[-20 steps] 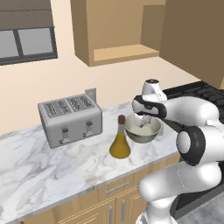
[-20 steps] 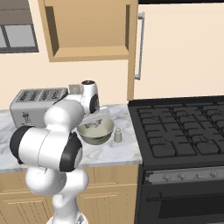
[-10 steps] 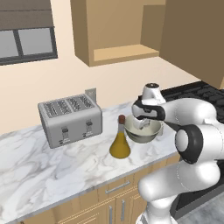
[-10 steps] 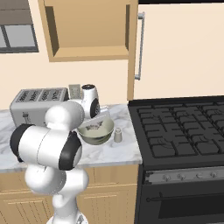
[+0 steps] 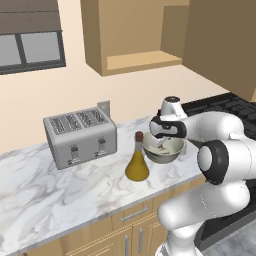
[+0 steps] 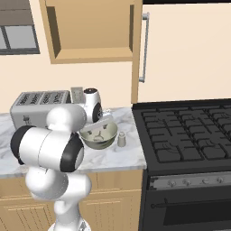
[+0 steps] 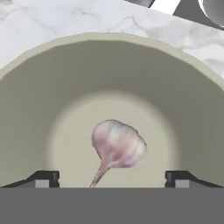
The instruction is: Retrieve the bottle and the shaker from the cabinet and place them next to the mixing bowl on the counter. Then add garlic from the fridge to the mixing bowl.
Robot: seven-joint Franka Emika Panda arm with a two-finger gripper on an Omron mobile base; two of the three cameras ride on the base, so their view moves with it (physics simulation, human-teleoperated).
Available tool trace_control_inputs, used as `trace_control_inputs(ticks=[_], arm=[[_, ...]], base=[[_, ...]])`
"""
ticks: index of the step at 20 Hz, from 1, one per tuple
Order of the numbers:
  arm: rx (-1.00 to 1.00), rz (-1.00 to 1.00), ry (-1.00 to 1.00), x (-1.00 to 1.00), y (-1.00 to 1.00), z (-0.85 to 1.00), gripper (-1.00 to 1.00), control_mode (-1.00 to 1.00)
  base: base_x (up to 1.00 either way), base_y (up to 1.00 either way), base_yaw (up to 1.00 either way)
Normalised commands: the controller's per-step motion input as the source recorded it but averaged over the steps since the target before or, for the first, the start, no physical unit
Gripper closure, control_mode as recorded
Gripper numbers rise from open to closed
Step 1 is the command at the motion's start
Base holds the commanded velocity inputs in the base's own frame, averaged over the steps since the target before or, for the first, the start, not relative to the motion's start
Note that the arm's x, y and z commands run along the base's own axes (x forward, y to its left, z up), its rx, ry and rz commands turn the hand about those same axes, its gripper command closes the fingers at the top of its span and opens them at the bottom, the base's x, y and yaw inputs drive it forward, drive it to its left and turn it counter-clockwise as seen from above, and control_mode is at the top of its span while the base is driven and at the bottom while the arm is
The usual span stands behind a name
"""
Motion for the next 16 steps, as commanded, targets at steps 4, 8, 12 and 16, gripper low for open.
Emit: trace_control_inputs(ticks=[4,8,12,16], arm=[[0.0,0.11,0.0,0.08,-0.19,0.01,-1.0,-1.0],[0.0,0.05,0.0,0.0,-0.06,0.53,-1.0,-1.0],[0.01,0.0,0.0,0.0,-0.03,0.92,-1.0,-1.0],[0.0,-0.01,0.03,-0.11,-0.13,0.7,-1.0,-1.0]], base=[[0.0,0.0,0.0],[0.0,0.0,0.0],[0.0,0.0,0.0],[0.0,0.0,0.0]])
